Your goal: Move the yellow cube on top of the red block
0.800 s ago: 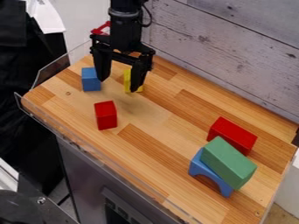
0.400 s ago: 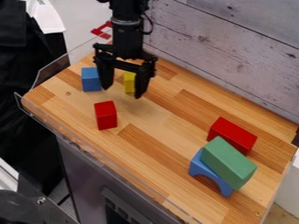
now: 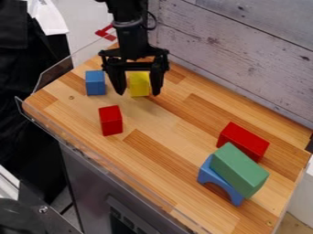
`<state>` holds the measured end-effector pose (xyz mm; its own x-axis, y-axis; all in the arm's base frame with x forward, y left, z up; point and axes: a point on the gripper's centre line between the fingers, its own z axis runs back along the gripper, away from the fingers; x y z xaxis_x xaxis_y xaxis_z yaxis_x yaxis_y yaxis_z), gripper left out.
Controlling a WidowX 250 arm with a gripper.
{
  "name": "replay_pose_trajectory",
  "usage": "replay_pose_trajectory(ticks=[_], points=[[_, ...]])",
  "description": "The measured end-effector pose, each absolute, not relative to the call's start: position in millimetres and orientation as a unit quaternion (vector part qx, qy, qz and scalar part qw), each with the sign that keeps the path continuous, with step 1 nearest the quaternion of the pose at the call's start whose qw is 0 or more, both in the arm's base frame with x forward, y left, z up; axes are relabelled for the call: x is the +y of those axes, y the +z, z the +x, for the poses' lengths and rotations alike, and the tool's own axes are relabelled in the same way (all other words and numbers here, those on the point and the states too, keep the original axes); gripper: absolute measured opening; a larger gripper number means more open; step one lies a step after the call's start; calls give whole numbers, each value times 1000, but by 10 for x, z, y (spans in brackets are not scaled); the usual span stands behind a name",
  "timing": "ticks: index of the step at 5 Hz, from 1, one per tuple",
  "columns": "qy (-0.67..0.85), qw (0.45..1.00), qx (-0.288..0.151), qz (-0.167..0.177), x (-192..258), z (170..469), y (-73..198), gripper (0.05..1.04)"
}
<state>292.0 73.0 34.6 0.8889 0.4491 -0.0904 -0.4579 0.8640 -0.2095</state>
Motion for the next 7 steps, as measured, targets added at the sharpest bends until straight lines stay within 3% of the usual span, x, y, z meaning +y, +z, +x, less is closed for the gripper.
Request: replay_pose_trajectory(ticks=[1,3,4,7], points=[[290,949,9,-123,872,3062,373,999],[355,929,38,-91,1036,3162,295,999],[366,926,57,-80,1027,3201,255,999],[363,927,59,-75,797,3213,262,971]])
